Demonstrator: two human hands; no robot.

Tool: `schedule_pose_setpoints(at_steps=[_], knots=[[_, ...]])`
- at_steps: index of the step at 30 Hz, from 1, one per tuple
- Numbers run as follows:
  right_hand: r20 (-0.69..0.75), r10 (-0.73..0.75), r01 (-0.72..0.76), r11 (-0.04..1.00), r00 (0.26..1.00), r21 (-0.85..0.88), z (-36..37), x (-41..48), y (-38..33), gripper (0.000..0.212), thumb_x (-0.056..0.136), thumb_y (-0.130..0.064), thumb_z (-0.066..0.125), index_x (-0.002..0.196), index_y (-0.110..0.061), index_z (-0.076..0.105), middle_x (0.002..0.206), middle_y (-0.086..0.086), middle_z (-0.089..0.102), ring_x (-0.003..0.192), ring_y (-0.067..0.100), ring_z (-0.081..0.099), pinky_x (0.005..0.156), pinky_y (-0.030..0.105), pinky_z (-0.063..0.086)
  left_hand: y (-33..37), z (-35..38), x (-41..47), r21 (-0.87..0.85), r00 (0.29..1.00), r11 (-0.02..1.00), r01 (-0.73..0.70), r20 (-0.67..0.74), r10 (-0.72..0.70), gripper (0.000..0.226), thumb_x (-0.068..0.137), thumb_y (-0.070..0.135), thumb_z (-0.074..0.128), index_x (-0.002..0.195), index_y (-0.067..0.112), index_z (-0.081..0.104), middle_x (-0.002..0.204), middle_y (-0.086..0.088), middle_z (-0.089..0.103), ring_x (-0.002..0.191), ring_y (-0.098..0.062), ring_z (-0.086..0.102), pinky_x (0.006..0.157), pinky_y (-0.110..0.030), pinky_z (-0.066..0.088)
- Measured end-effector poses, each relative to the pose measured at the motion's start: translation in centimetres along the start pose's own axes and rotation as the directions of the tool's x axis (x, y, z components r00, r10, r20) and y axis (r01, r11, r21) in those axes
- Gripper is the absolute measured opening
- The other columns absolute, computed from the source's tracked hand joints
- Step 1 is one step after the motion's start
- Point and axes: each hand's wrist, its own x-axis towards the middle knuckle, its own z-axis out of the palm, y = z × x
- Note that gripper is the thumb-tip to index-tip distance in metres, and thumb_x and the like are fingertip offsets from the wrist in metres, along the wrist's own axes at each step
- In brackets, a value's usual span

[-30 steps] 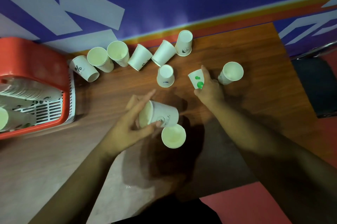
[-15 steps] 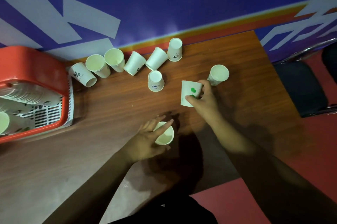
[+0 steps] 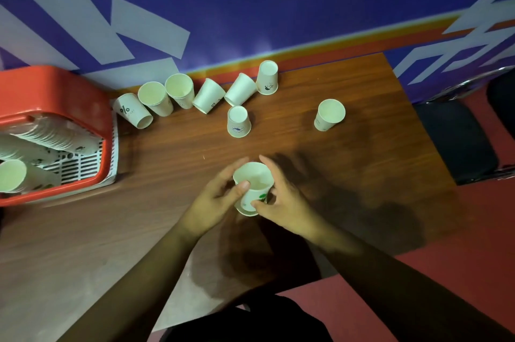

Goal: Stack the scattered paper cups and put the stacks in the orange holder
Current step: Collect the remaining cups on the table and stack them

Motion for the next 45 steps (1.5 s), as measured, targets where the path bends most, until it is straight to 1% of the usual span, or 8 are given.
schedule_pose_setpoints(at_steps=[4, 7, 14, 23, 29, 34, 41, 45], knots=[[-0.009, -0.108, 0.102, 0.961, 0.994, -0.259, 0.7, -0.3, 0.7, 0.085, 0.078, -0.016, 0.074, 0.151, -0.012, 0.031, 0.152, 0.005, 0.039, 0.139, 0.016, 0.037, 0.114, 0.039, 0.034, -2.4, -0.2, -0.8, 0.122, 0.999, 0.992, 0.033, -0.023, -0.031, 0.053, 0.088, 0.032, 0.069, 0.135, 0.044, 0.047, 0.131, 0.038, 0.056, 0.126, 0.011, 0.052, 0.1, -0.009, 0.04], [0.077, -0.133, 0.152, 0.915, 0.988, -0.373, 1.0, -0.2, 1.6, 0.084, 0.08, -0.025, 0.074, 0.151, -0.009, 0.032, 0.152, 0.007, 0.039, 0.139, 0.02, 0.039, 0.113, 0.038, 0.034, -4.6, -0.6, -1.1, 0.285, 0.999, 0.957, 0.044, -0.015, -0.041, 0.062, 0.087, 0.039, 0.074, 0.142, 0.043, 0.046, 0.143, 0.026, 0.053, 0.135, 0.004, 0.047, 0.112, -0.021, 0.038], [0.16, -0.066, 0.121, 0.926, 0.985, -0.358, -1.1, 0.3, 2.8, 0.094, 0.077, -0.036, 0.081, 0.153, -0.016, 0.03, 0.159, -0.004, 0.026, 0.147, 0.007, 0.019, 0.111, 0.002, 0.001, -5.1, -0.6, -0.4, 0.312, 0.997, 0.947, 0.072, -0.029, -0.066, 0.054, 0.095, 0.036, 0.067, 0.144, 0.038, 0.045, 0.141, 0.021, 0.049, 0.136, -0.006, 0.047, 0.117, -0.036, 0.037], [-0.395, -0.125, -0.038, 0.924, 0.91, -0.38, -11.3, 7.6, 3.2, 0.049, 0.086, -0.022, 0.07, 0.131, -0.005, 0.056, 0.131, 0.011, 0.053, 0.124, 0.025, 0.051, 0.107, 0.034, 0.04, 1.6, -3.2, 12.4, 0.663, 0.917, 0.746, 0.055, -0.329, 0.225, 0.063, 0.085, 0.023, 0.075, 0.14, 0.009, 0.047, 0.139, -0.016, 0.044, 0.132, -0.032, 0.042, 0.108, -0.04, 0.037], [-0.493, 0.057, -0.369, 0.738, 0.868, -0.564, -13.4, 12.8, 4.9, 0.093, 0.078, -0.051, 0.072, 0.152, -0.017, 0.028, 0.155, 0.018, 0.029, 0.143, 0.038, 0.025, 0.118, 0.051, 0.021, 0.7, -3.1, 18.9, 0.778, 0.979, 0.61, 0.151, -0.201, 0.014, 0.082, 0.085, 0.034, 0.076, 0.155, 0.025, 0.034, 0.164, -0.014, 0.021, 0.15, -0.034, 0.022, 0.12, -0.05, 0.028], [-0.463, 0.191, -0.458, 0.676, 0.865, -0.577, -13.3, 13.8, 6.7, 0.076, 0.087, -0.043, 0.065, 0.15, -0.018, 0.03, 0.156, 0.014, 0.026, 0.145, 0.037, 0.018, 0.115, 0.055, 0.021, -1.0, -3.7, 19.3, 0.832, 0.992, 0.55, 0.073, -0.115, 0.043, 0.053, 0.09, 0.02, 0.069, 0.14, 0.013, 0.052, 0.148, -0.02, 0.039, 0.137, -0.04, 0.038, 0.111, -0.046, 0.037], [-0.488, 0.049, -0.414, 0.608, 0.871, -0.677, -13.9, 12.8, 7.6, 0.024, 0.089, -0.027, 0.063, 0.109, -0.015, 0.069, 0.134, 0.014, 0.048, 0.119, 0.036, 0.042, 0.099, 0.042, 0.039, 0.0, -4.4, 15.2, 0.734, 0.963, 0.672, 0.095, -0.239, 0.125, 0.045, 0.094, 0.023, 0.069, 0.134, 0.009, 0.056, 0.134, -0.017, 0.048, 0.121, -0.032, 0.05, 0.103, -0.037, 0.04], [-0.427, 0.1, -0.315, 0.825, 0.899, -0.469, -12.9, 12.0, 5.4, 0.009, 0.083, -0.018, 0.071, 0.089, -0.011, 0.073, 0.129, 0.015, 0.052, 0.122, 0.036, 0.047, 0.1, 0.029, 0.035, 1.1, -5.6, 11.5, 0.465, 0.843, 0.869, 0.169, -0.525, 0.117, 0.044, 0.089, 0.039, 0.073, 0.12, 0.01, 0.063, 0.112, -0.008, 0.063, 0.103, -0.024, 0.057, 0.083, -0.031, 0.041]])
